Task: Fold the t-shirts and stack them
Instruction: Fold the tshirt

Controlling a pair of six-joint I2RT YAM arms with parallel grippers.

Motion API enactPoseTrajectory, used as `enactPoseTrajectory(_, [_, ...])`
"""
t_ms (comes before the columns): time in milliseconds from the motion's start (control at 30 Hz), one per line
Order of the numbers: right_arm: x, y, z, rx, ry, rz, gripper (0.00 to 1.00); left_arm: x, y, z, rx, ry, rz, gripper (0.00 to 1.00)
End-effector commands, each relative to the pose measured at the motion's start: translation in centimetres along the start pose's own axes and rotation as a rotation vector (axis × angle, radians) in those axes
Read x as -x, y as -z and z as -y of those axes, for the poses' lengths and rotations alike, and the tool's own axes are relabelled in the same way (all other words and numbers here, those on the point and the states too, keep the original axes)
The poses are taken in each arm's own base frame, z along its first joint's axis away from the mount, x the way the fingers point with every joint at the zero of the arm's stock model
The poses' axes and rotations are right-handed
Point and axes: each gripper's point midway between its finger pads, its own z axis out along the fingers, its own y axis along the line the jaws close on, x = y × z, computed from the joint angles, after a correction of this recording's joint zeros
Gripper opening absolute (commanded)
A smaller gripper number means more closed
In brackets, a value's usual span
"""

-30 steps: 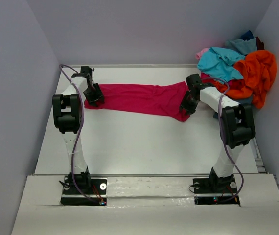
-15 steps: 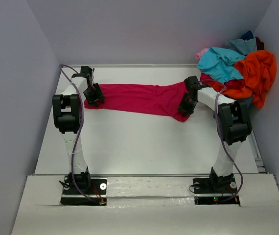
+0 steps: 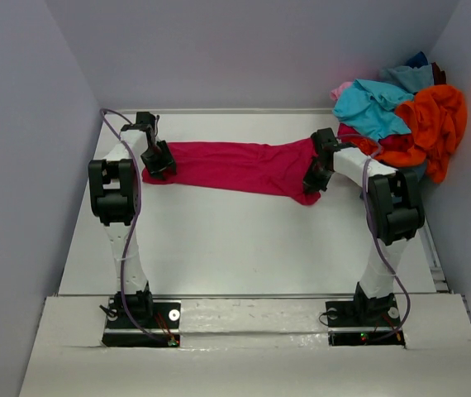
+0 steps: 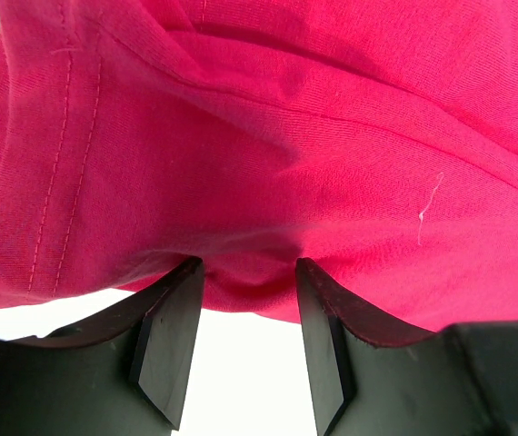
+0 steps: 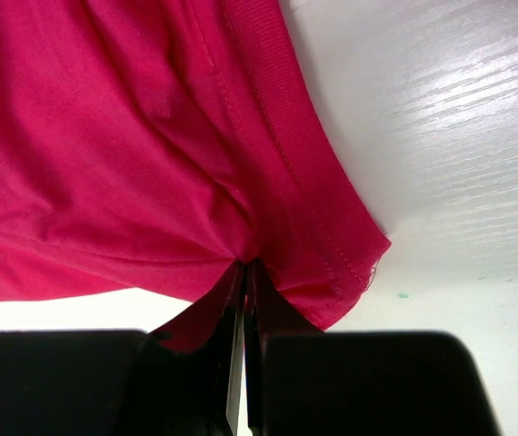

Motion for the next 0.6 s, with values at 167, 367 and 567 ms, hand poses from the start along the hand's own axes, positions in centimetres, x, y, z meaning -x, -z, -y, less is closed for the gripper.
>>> enactPoseTrajectory(167, [2.4,2.5,0.8,-0.020,-0.048,0.090,0.07,0.1,1.9,0.3,-0.016,-0.014,0.025,0.57])
enactPoseTrajectory(367, [3.7,3.3,2.3,-0.034,-0.082,0.114,0.07,0.1,2.0,0.2,-0.014,-0.014,0.026,0.57])
enactPoseTrajectory(567, [4.4,3.3,3.0,-0.049,-0.081,0.118,0.07,0.2,2.1,0.3,-0.015,-0.015,0.029,0.57])
